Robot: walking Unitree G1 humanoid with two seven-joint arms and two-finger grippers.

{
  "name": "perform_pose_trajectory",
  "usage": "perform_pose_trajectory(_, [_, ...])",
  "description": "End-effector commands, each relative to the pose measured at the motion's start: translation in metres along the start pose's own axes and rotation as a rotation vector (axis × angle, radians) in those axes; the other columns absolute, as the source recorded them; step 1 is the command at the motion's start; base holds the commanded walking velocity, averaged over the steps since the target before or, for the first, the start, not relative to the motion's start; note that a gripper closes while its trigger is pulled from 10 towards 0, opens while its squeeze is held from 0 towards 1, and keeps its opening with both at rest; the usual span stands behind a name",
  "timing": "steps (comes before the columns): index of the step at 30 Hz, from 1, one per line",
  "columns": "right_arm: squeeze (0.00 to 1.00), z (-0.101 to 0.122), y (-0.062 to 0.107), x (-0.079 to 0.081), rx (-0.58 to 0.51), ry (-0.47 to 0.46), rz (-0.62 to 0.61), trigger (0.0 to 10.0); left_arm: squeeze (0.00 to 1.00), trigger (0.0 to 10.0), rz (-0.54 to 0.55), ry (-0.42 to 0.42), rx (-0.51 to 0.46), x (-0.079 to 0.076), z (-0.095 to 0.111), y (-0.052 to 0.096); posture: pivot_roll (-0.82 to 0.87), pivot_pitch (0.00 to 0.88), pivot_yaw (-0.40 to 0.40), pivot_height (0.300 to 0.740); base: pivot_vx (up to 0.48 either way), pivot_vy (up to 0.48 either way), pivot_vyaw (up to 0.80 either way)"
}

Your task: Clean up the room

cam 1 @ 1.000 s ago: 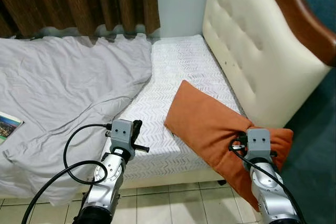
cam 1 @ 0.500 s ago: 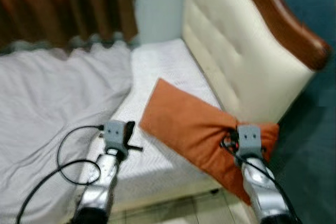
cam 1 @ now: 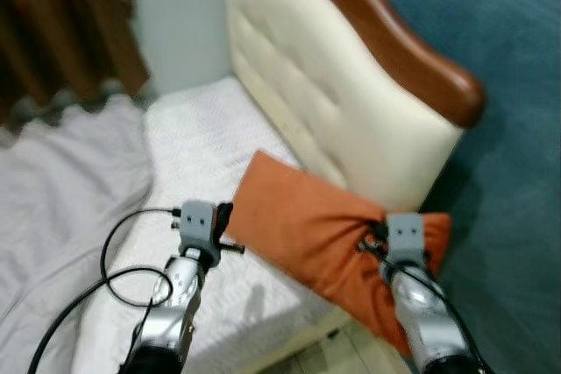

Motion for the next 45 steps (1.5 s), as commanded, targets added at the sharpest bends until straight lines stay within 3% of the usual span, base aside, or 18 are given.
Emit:
perform_pose_trajectory(1, [0.00, 0.029, -0.014, -0.008, -0.083, -0.074, -0.055, 0.0, 0.00, 10.0, -0.006, -0.023, -0.007, 0.000, 0.002, 0.002, -0.01, 0.080, -0.018, 0.740, 0.000, 0.000, 0.00])
perform_pose_trajectory(6, [0.00, 0.065, -0.048, 0.031, -0.100, -0.218, 0.014, 0.0, 0.00, 10.0, -0.027, -0.045, -0.012, -0.002, 0.003, 0.005, 0.03, 0.111, -0.007, 0.740, 0.000, 0.000, 0.00])
perform_pose_trajectory(7, [0.00, 0.065, -0.048, 0.031, -0.100, -0.218, 0.014, 0.0, 0.00, 10.0, -0.027, -0.045, -0.012, -0.002, 0.003, 0.005, 0.03, 0.111, -0.007, 0.740, 0.000, 0.000, 0.00])
perform_pose_trajectory(10, [0.00, 0.100, -0.060, 0.050, -0.164, -0.294, 0.057, 0.0, 0.00, 10.0, -0.025, -0.050, -0.017, 0.002, 0.005, 0.011, 0.06, 0.123, -0.008, 0.740, 0.000, 0.000, 0.00])
perform_pose_trajectory(12, [0.00, 0.112, -0.062, 0.052, -0.197, -0.298, 0.057, 0.0, 0.00, 10.0, -0.023, -0.050, -0.019, 0.003, 0.005, 0.014, 0.09, 0.136, -0.008, 0.740, 0.000, 0.000, 0.00])
perform_pose_trajectory(13, [0.00, 0.139, -0.067, 0.041, -0.275, -0.278, -0.007, 0.0, 0.00, 10.0, -0.020, -0.053, -0.025, 0.005, 0.006, 0.022, 0.12, 0.150, -0.013, 0.740, 0.000, 0.000, 0.00])
perform_pose_trajectory(14, [0.00, 0.139, -0.067, 0.041, -0.275, -0.278, -0.007, 0.0, 0.00, 10.0, -0.020, -0.053, -0.025, 0.005, 0.006, 0.022, 0.12, 0.150, -0.013, 0.740, 0.000, 0.000, 0.00])
perform_pose_trajectory(18, [0.00, 0.160, -0.068, 0.004, -0.360, -0.219, -0.216, 0.0, 0.00, 10.0, -0.015, -0.053, -0.015, 0.009, 0.005, 0.041, 0.16, 0.205, -0.010, 0.740, 0.000, 0.000, 0.00])
perform_pose_trajectory(21, [0.00, 0.152, -0.065, -0.016, -0.340, -0.221, -0.338, 0.0, 0.00, 10.0, -0.017, -0.055, 0.007, 0.010, 0.002, 0.054, 0.18, 0.240, -0.001, 0.740, 0.000, 0.000, 0.00])
perform_pose_trajectory(23, [0.00, 0.131, -0.062, -0.028, -0.283, -0.249, -0.423, 0.0, 0.00, 10.0, -0.023, -0.065, 0.030, 0.011, 0.001, 0.067, 0.22, 0.311, 0.013, 0.740, 0.000, 0.000, 0.00])
perform_pose_trajectory(24, [0.00, 0.131, -0.062, -0.028, -0.283, -0.249, -0.423, 0.0, 0.00, 10.0, -0.023, -0.065, 0.030, 0.011, 0.001, 0.067, 0.22, 0.311, 0.013, 0.740, 0.000, 0.000, 0.00])
perform_pose_trajectory(25, [0.00, 0.100, -0.058, -0.033, -0.192, -0.247, -0.482, 0.0, 0.00, 10.0, -0.030, -0.074, 0.055, 0.012, 0.000, 0.078, 0.24, 0.357, 0.021, 0.740, 0.000, 0.000, 0.00])
perform_pose_trajectory(26, [0.00, 0.086, -0.056, -0.031, -0.146, -0.225, -0.491, 0.0, 0.00, 10.0, -0.035, -0.082, 0.063, 0.012, 0.001, 0.083, 0.25, 0.382, 0.026, 0.740, 0.000, 0.000, 0.00])
perform_pose_trajectory(28, [0.00, 0.069, -0.053, -0.028, -0.095, -0.186, -0.490, 0.0, 0.00, 10.0, -0.041, -0.088, 0.070, 0.012, 0.003, 0.089, 0.26, 0.400, 0.030, 0.740, 0.000, 0.000, 0.00])
perform_pose_trajectory(32, [0.00, 0.041, -0.045, -0.030, -0.014, -0.209, -0.526, 0.0, 0.00, 10.0, -0.086, -0.101, 0.077, 0.003, 0.007, 0.093, 0.27, 0.438, 0.033, 0.740, 0.000, 0.000, 0.00])
perform_pose_trajectory(36, [0.00, 0.036, -0.043, -0.029, -0.008, -0.199, -0.532, 0.0, 0.00, 10.0, -0.109, -0.093, 0.081, -0.005, 0.011, 0.094, 0.26, 0.452, 0.038, 0.740, 0.000, 0.000, 0.00])
perform_pose_trajectory(42, [0.00, 0.050, -0.048, -0.026, -0.045, -0.165, -0.488, 0.0, 0.00, 10.0, -0.123, -0.081, 0.107, -0.007, 0.012, 0.098, 0.25, 0.465, 0.042, 0.740, 0.000, 0.000, 0.00])
perform_pose_trajectory(45, [0.00, 0.077, -0.057, -0.018, -0.128, -0.033, -0.387, 0.0, 0.00, 10.0, -0.125, -0.073, 0.114, -0.011, 0.013, 0.099, 0.25, 0.469, 0.036, 0.740, 0.000, 0.000, 0.00])
Point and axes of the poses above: a point about 5 cm out from each wrist's last joint towards the gripper, its own y axis pointing back from the gripper into the wrist, its own z axis along the axis of the wrist's last joint, x = y × z, the point moved 3 cm from there along -y, pointing out of the wrist towards the gripper, and after that the axes turned 7 degrees about -y, right-handed, at the moved point
